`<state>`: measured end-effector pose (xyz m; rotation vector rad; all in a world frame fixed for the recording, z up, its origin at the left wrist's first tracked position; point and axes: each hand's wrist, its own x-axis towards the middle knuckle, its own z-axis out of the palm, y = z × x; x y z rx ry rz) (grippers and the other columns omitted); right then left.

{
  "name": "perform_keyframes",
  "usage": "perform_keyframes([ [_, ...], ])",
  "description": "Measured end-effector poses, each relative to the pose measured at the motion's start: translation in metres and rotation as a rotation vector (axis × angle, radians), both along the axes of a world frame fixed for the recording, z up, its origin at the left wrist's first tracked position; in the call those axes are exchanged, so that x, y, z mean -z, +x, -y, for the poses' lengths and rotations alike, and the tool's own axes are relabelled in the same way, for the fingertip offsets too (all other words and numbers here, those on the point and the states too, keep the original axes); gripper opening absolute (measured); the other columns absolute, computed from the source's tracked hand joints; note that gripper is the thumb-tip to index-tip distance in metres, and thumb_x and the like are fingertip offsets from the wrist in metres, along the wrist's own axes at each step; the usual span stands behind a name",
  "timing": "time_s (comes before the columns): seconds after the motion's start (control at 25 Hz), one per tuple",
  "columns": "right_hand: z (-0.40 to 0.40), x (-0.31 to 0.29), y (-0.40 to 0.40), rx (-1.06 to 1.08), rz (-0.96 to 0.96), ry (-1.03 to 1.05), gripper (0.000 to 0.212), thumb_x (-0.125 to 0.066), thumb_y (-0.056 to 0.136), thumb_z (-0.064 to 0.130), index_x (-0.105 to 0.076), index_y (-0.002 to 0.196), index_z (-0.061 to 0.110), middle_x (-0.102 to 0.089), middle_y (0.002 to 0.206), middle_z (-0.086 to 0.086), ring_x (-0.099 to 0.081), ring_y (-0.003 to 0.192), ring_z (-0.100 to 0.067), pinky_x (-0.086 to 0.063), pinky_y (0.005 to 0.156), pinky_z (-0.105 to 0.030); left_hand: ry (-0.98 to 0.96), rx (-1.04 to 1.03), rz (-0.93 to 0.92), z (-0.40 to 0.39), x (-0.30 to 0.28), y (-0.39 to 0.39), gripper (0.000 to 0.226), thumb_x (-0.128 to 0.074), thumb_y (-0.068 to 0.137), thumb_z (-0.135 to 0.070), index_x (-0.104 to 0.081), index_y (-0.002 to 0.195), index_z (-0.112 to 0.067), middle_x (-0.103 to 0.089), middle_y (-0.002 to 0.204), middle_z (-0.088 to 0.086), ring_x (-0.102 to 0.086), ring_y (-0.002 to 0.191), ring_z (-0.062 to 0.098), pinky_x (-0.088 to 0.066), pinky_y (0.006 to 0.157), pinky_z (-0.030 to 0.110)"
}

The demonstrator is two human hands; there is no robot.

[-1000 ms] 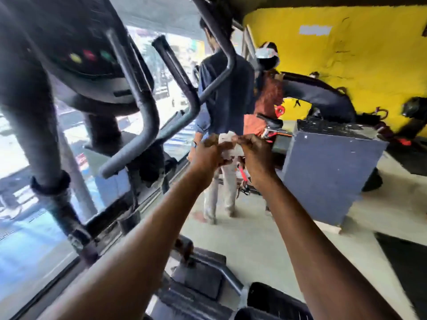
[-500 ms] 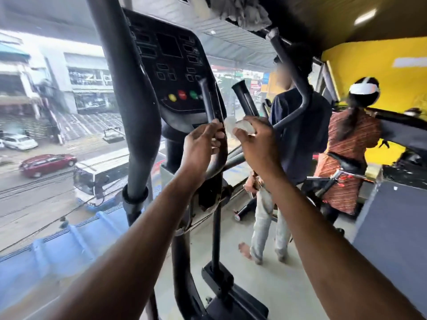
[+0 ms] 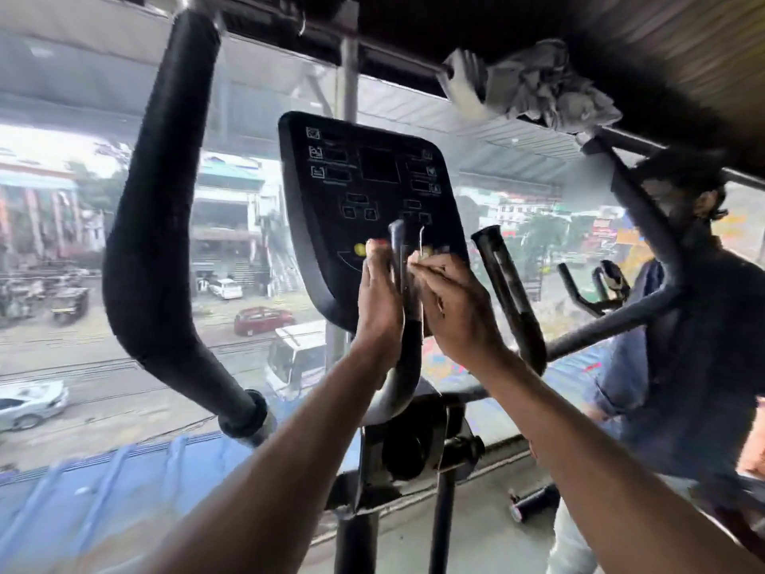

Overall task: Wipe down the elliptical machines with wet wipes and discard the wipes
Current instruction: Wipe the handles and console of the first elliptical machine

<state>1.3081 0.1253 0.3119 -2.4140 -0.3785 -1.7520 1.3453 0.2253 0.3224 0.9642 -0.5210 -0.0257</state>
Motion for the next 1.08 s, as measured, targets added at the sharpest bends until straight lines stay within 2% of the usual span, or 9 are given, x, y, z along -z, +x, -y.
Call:
perform_keyframes([
  [0.12,0.002,-0.03,0.019,-0.063,-0.005,0.015,0.03,-0.051,0.093,0.006,-0.065,0.119,-0.002,-0.063,0.122,-0.013,-0.057,0.115,-0.028,-0.044,0.103,-0.034,-0.042,-0.056,-0.033,0.004,0.0,-0.002,0.062,-0.025,0.095,-0.066,-0.072,0.092,-0.025,-0.074,0.102,0.01,-0.069,0.102,0.025,-0.05,0.098,0.043],
  [0.28,-0.001,-0.009,0.012,-0.173,-0.042,-0.344,0.028,-0.053,0.09,0.007,-0.067,0.112,-0.002,-0.064,0.119,-0.012,-0.05,0.122,-0.028,-0.036,0.109,-0.04,-0.081,-0.032,-0.001,0.006,0.004,0.001,0.075,-0.019,0.096,-0.065,-0.067,0.105,-0.008,-0.069,0.099,0.014,-0.066,0.1,0.028,-0.049,0.092,0.034],
  [0.44,-0.007,-0.034,0.018,0.101,-0.205,-0.242,0.058,-0.028,0.094,0.032,-0.051,0.135,-0.001,-0.043,0.148,-0.012,-0.029,0.143,-0.027,-0.022,0.117,-0.045,-0.044,0.004,-0.021,0.003,0.005,0.003,0.079,-0.019,0.091,-0.072,-0.063,0.122,-0.014,-0.07,0.114,0.015,-0.065,0.112,0.028,-0.049,0.099,0.042],
  [0.6,-0.004,-0.025,0.018,0.037,-0.182,-0.355,0.049,-0.033,0.093,0.024,-0.06,0.126,-0.001,-0.056,0.135,-0.011,-0.038,0.137,-0.026,-0.024,0.117,-0.043,-0.041,-0.012,-0.039,0.004,0.007,0.006,0.078,-0.022,0.091,-0.072,-0.068,0.112,-0.014,-0.072,0.107,0.014,-0.067,0.108,0.025,-0.047,0.103,0.042],
  [0.72,0.0,-0.031,0.015,0.044,-0.234,-0.247,0.055,-0.026,0.093,0.028,-0.055,0.133,0.003,-0.048,0.145,-0.007,-0.032,0.142,-0.021,-0.025,0.117,-0.045,-0.008,-0.062,-0.046,0.004,0.005,0.005,0.074,-0.021,0.092,-0.071,-0.071,0.102,-0.017,-0.074,0.096,0.012,-0.07,0.098,0.026,-0.051,0.093,0.043],
  [0.8,-0.01,-0.03,0.015,0.085,-0.248,-0.232,0.059,-0.023,0.092,0.029,-0.055,0.132,0.001,-0.049,0.144,-0.008,-0.029,0.143,-0.022,-0.025,0.116,-0.047,-0.02,-0.041,-0.041,0.004,0.006,0.004,0.074,-0.021,0.093,-0.07,-0.069,0.11,-0.016,-0.073,0.106,0.014,-0.069,0.104,0.025,-0.05,0.098,0.041],
  [0.88,-0.019,-0.016,0.016,0.043,-0.201,-0.175,0.056,-0.025,0.091,0.025,-0.058,0.129,-0.001,-0.052,0.14,-0.01,-0.033,0.141,-0.021,-0.026,0.117,-0.04,-0.023,-0.045,-0.029,0.004,0.008,0.004,0.076,-0.022,0.093,-0.07,-0.066,0.118,-0.014,-0.071,0.113,0.013,-0.067,0.11,0.022,-0.046,0.104,0.04],
  [1.0,-0.027,-0.014,0.012,-0.15,-0.169,0.207,0.051,-0.029,0.094,0.012,-0.044,0.139,-0.004,-0.035,0.152,-0.015,-0.026,0.145,-0.021,-0.014,0.119,-0.02,0.01,-0.096,-0.022,0.005,0.008,0.006,0.074,-0.022,0.092,-0.071,-0.069,0.109,-0.017,-0.072,0.108,0.013,-0.068,0.106,0.023,-0.048,0.102,0.041],
  [1.08,-0.033,-0.028,0.012,-0.21,-0.23,0.451,0.049,-0.034,0.098,0.008,-0.031,0.146,-0.004,-0.026,0.156,-0.017,-0.022,0.146,-0.022,-0.01,0.117,-0.015,0.024,-0.122,-0.042,0.004,0.007,0.005,0.071,-0.021,0.093,-0.07,-0.069,0.105,-0.019,-0.073,0.104,0.013,-0.069,0.098,0.022,-0.052,0.092,0.039],
])
